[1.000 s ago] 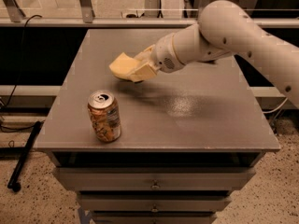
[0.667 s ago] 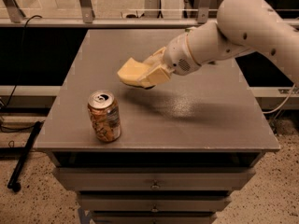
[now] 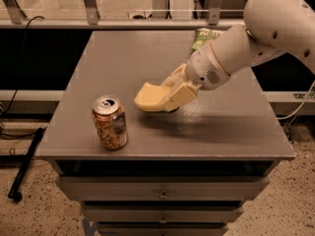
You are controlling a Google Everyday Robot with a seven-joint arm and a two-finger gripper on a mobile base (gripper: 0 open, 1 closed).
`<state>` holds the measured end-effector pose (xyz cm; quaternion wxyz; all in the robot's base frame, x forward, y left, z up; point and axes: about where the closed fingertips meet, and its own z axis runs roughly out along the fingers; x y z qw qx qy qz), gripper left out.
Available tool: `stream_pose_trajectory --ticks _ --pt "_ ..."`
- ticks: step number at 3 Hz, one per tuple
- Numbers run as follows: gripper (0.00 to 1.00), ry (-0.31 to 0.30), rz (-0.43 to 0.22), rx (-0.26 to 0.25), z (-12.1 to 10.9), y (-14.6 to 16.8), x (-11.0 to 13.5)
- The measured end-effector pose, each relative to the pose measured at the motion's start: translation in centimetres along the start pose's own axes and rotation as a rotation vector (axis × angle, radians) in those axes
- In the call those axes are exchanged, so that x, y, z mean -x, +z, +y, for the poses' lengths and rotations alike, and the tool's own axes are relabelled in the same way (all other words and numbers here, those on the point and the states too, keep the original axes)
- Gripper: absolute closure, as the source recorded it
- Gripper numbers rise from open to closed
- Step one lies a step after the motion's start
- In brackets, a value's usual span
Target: Move sponge near orange can
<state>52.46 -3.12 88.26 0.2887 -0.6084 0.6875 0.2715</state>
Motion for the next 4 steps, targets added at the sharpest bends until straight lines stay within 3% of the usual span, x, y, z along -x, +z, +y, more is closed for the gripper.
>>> stream_pose_trajectory --ticks 1,2,3,4 --pt "1.00 0.007 0.045 0.086 2.1 0.3 -1.4" --pt "0.81 0.002 0.070 0.158 3.7 1.1 -2.2" --pt "0.50 -0.007 0.069 0.208 4.7 2.2 -2.2" --pt "0.27 -0.014 0.068 0.224 5.0 2.6 -2.0"
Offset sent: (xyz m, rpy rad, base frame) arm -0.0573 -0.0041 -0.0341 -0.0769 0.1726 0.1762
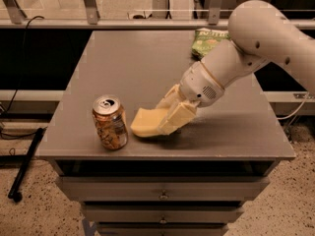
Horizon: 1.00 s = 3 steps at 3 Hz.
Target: Move sponge near orange can
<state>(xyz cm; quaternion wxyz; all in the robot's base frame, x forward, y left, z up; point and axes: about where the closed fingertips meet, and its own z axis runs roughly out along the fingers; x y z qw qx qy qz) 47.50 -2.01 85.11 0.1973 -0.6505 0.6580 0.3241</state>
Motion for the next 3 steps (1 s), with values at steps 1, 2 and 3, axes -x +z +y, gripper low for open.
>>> stream_pose_trajectory --ticks 1,2,3 --pt "0.04 -0.006 0.000 0.008 -0.2 0.0 0.0" --pt "0.00 -0.019 0.013 -0.008 -0.6 -1.1 0.3" --pt "0.00 -0.038 0.036 -0.059 -1.5 -4.3 1.0"
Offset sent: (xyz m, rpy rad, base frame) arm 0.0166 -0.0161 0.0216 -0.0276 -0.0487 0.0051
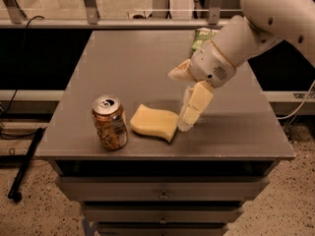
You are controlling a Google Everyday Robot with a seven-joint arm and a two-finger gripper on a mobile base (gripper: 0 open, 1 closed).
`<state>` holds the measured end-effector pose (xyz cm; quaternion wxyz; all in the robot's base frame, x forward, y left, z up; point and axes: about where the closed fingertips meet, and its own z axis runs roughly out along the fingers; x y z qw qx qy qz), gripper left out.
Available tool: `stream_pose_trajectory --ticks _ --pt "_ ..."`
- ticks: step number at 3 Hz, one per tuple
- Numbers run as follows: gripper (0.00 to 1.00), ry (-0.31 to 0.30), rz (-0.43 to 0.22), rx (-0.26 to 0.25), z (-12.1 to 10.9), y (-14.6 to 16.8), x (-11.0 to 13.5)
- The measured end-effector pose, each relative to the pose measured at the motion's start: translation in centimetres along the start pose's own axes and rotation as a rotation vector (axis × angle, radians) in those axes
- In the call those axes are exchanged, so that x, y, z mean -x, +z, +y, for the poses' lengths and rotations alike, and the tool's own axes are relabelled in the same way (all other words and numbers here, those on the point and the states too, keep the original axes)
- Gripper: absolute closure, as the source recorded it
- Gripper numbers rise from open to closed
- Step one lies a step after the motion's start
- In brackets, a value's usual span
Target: Move sponge near orange can
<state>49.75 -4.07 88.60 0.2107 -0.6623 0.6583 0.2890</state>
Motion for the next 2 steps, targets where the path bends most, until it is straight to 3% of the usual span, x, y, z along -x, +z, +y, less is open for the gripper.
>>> stream_pose_trajectory --ticks 1,2 --pt "0.00 -0.018 -0.072 -0.102 -2.0 -5.4 0.2" --pt "0.00 -0.037 -0.098 -0.147 -2.7 -7.5 1.2"
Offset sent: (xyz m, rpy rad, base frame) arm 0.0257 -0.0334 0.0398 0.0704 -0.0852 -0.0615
